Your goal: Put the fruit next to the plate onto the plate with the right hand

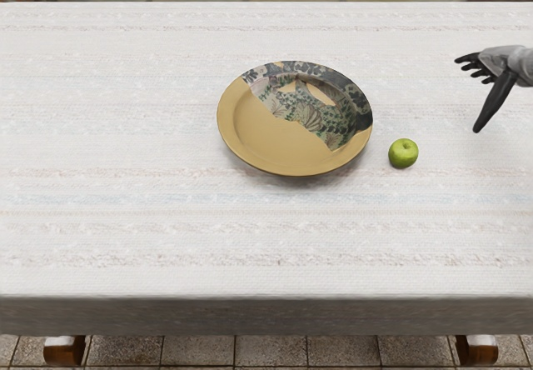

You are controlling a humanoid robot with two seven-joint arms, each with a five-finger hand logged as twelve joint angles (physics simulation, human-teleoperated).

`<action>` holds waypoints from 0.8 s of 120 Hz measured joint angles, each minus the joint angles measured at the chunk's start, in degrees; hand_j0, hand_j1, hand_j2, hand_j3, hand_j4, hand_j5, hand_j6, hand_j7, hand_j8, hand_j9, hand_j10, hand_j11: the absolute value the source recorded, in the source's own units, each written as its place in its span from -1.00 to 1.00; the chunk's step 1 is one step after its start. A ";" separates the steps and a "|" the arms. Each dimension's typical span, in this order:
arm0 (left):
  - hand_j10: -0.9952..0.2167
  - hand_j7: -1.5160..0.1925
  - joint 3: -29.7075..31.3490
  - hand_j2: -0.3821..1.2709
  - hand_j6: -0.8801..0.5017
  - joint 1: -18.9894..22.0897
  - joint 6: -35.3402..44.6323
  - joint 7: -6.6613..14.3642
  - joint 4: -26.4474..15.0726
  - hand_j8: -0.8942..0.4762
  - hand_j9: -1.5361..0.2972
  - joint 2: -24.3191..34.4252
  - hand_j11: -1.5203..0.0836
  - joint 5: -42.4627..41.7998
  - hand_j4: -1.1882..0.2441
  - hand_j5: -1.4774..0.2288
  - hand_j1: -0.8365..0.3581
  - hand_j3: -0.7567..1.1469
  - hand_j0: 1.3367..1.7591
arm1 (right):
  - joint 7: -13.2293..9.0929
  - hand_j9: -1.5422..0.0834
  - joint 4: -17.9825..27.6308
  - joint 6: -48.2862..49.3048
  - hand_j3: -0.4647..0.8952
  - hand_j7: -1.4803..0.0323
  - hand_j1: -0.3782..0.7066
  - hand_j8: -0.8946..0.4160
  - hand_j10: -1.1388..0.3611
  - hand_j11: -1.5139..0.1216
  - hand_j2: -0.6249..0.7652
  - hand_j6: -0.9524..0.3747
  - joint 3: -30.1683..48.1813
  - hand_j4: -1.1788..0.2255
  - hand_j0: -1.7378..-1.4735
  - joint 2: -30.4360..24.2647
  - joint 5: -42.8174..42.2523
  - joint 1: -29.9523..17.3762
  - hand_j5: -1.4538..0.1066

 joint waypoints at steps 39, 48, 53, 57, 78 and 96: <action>0.64 0.77 0.00 -0.54 0.27 -0.09 0.00 0.00 0.00 0.31 0.68 0.00 0.90 0.00 0.66 0.73 0.98 -0.20 0.52 | -9.69 0.86 0.01 0.00 -0.32 0.91 -0.89 0.33 0.48 0.81 -0.11 0.39 -0.12 0.64 -0.40 0.70 -0.36 3.53 0.82; 0.64 0.77 0.00 -0.54 0.27 -0.09 0.00 0.00 0.00 0.31 0.68 0.00 0.90 0.00 0.66 0.73 0.98 -0.20 0.52 | -13.52 0.86 0.05 0.00 -0.32 0.92 -0.89 0.33 0.48 0.81 -0.11 0.40 -0.16 0.64 -0.40 1.14 -0.44 4.60 0.82; 0.64 0.77 0.00 -0.54 0.27 -0.09 0.00 0.00 0.00 0.31 0.68 0.00 0.90 0.00 0.66 0.73 0.98 -0.20 0.52 | -14.89 0.86 0.33 0.00 -0.32 0.92 -0.89 0.33 0.49 0.81 -0.11 0.40 -0.40 0.64 -0.40 1.64 -0.53 5.09 0.82; 0.64 0.77 0.00 -0.54 0.27 -0.09 0.00 0.00 0.00 0.31 0.68 0.00 0.90 0.00 0.66 0.73 0.98 -0.20 0.52 | -15.66 0.86 1.88 0.00 -0.32 0.92 -0.89 0.33 0.49 0.81 -0.11 0.40 -0.43 0.64 -0.40 1.64 -0.51 5.42 0.82; 0.64 0.77 0.00 -0.54 0.27 -0.09 0.00 0.00 0.00 0.31 0.68 0.00 0.90 0.00 0.66 0.73 0.98 -0.20 0.52 | -22.27 0.86 32.60 0.00 -0.32 0.92 -0.89 0.33 0.49 0.81 -0.11 0.40 1.09 0.64 -0.40 -10.48 -0.48 9.94 0.82; 0.64 0.77 -0.01 -0.54 0.27 -0.09 0.00 0.00 0.00 0.31 0.68 0.00 0.90 0.01 0.66 0.73 0.98 -0.21 0.52 | -29.52 0.86 54.99 -5.36 -0.32 0.92 -0.90 0.33 0.49 0.81 -0.11 0.40 3.53 0.64 -0.40 -19.82 -1.03 11.90 0.82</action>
